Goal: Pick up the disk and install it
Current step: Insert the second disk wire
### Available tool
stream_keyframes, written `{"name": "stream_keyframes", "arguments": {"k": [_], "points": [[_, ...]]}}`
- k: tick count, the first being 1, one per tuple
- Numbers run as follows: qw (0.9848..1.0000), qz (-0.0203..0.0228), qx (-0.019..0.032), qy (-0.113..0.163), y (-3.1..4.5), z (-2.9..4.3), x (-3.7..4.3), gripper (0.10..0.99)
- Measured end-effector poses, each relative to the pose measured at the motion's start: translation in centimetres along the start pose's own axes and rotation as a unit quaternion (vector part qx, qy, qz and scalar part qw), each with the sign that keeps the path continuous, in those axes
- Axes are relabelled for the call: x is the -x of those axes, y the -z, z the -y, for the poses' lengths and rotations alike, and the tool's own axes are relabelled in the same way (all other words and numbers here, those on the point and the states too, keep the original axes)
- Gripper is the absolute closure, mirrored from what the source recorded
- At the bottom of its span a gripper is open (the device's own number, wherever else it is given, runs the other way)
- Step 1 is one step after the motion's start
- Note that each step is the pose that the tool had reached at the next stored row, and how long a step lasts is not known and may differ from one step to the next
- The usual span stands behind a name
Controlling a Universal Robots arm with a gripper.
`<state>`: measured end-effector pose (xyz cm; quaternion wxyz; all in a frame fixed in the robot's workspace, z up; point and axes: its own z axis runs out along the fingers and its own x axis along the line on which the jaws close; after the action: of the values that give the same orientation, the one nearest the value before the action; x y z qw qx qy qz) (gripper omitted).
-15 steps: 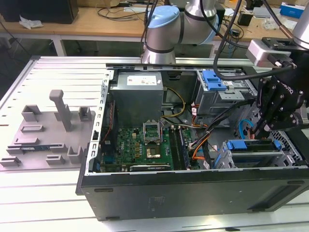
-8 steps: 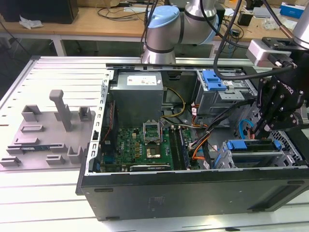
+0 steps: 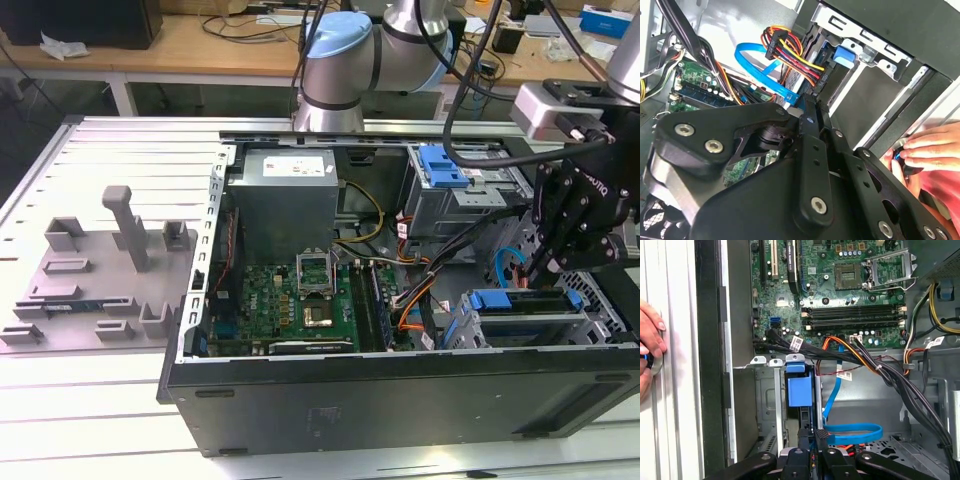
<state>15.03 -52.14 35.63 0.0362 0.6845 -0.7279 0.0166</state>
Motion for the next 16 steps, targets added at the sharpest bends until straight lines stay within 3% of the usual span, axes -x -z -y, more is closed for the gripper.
{"name": "stream_keyframes", "arguments": {"k": [16], "points": [[1.0,-0.0001,0.0,0.0,-0.78,0.07,0.06,0.925]]}}
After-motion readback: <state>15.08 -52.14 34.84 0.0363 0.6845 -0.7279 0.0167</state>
